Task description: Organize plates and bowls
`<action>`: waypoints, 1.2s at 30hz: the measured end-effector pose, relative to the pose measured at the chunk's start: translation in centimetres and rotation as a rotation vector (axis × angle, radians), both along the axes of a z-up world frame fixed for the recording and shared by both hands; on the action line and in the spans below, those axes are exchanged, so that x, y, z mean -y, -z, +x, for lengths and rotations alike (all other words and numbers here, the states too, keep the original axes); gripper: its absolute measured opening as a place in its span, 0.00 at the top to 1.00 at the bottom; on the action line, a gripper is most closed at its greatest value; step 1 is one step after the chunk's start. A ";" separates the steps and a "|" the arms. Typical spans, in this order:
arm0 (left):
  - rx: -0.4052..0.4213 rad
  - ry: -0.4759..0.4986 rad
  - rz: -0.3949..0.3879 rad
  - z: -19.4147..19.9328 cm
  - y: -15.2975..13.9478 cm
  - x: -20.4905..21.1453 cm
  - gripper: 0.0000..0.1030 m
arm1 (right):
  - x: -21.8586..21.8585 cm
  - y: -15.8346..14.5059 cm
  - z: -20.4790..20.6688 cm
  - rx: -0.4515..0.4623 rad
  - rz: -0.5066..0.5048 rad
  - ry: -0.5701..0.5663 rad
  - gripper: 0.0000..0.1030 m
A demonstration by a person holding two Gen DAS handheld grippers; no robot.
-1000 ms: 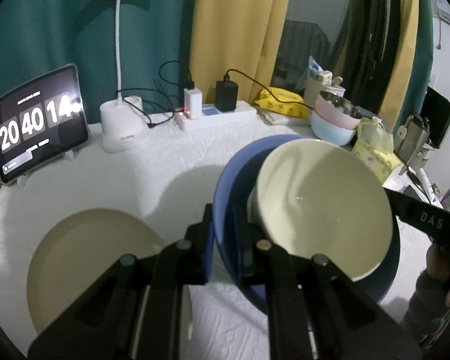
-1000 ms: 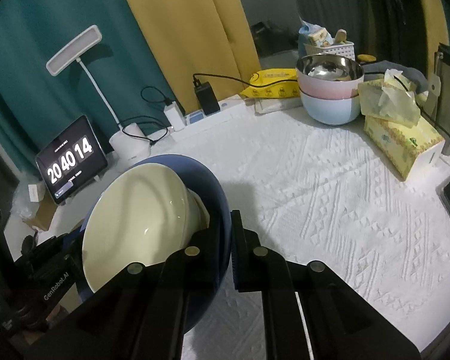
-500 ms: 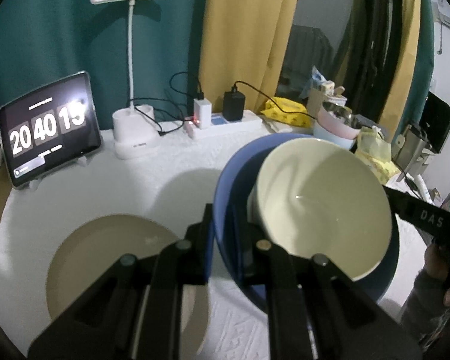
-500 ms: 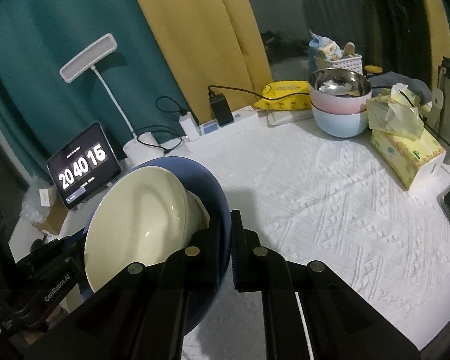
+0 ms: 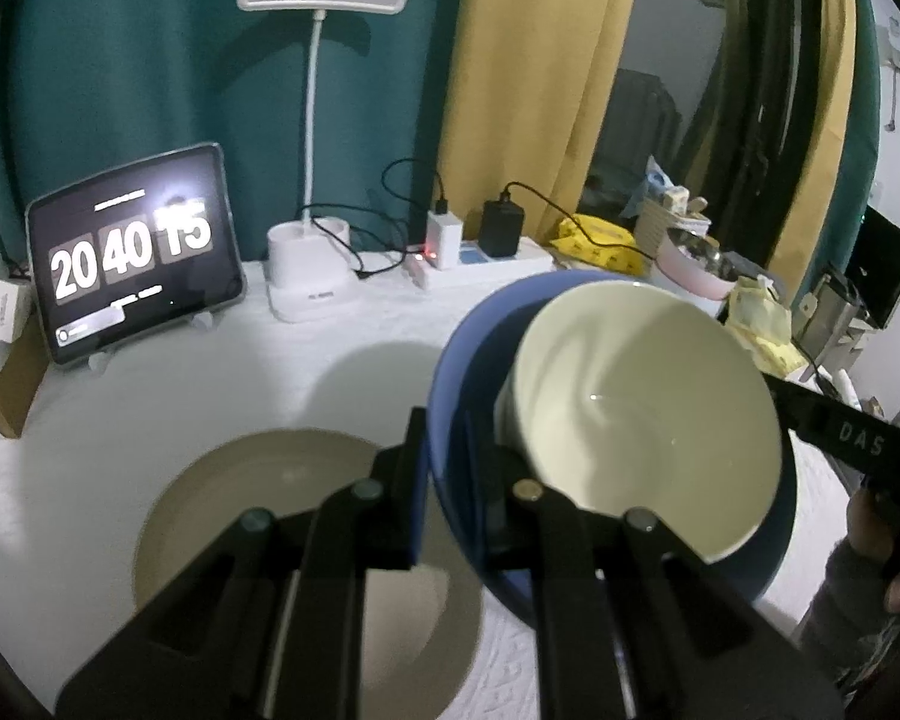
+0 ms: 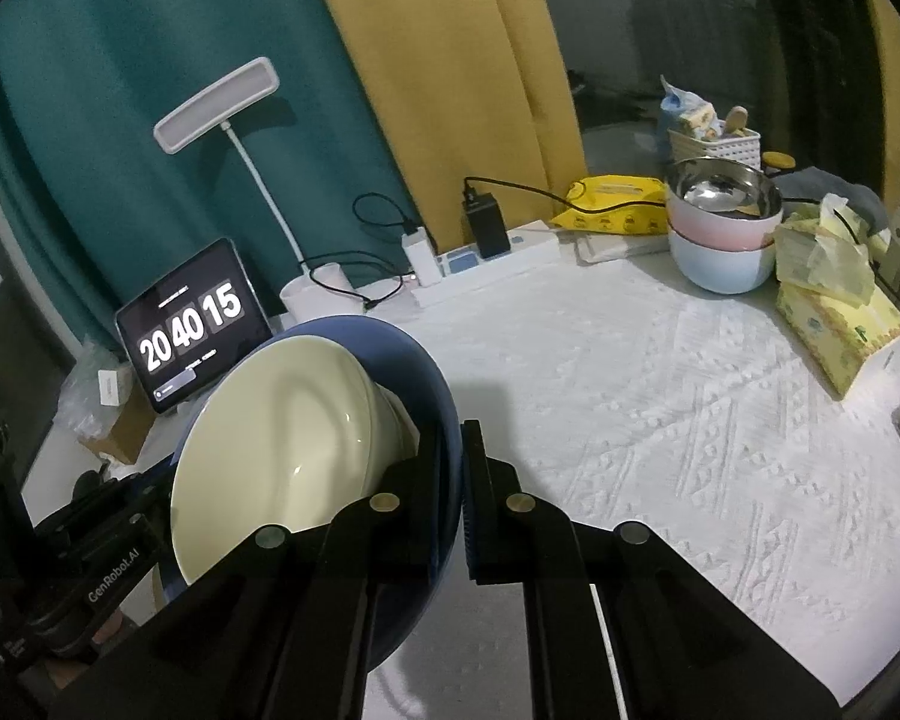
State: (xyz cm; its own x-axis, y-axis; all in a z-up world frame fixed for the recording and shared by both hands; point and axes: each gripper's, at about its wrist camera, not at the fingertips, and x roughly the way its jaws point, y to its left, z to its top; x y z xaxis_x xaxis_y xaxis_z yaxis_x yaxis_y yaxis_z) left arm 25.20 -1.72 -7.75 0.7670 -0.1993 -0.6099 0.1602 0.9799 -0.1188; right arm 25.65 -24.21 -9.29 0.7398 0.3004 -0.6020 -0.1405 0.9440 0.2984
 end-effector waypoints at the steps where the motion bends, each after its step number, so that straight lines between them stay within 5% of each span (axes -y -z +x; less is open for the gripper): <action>1: -0.001 -0.003 0.000 0.0 0.0 -0.2 0.91 | -0.3 0.0 0.0 0.000 -0.002 -0.003 0.92; 16: -0.036 -0.033 -0.012 0.6 1.4 -4.4 0.90 | -4.7 0.2 1.3 -0.028 -0.031 -0.039 0.93; 19: -0.049 -0.013 -0.030 0.8 1.6 -3.9 1.00 | -4.2 0.6 2.1 -0.059 0.009 -0.031 0.93; 36: -0.070 0.039 -0.005 3.1 2.1 -0.5 1.00 | -1.2 3.0 3.2 -0.132 0.063 0.024 0.92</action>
State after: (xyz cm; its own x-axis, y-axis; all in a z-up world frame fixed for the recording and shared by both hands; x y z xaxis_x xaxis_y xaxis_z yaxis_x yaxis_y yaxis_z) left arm 28.29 -1.19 -9.85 0.7143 -0.2315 -0.6605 0.1890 0.9725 -0.1364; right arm 28.81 -23.04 -12.26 0.6630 0.3242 -0.6748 -0.0738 0.9253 0.3720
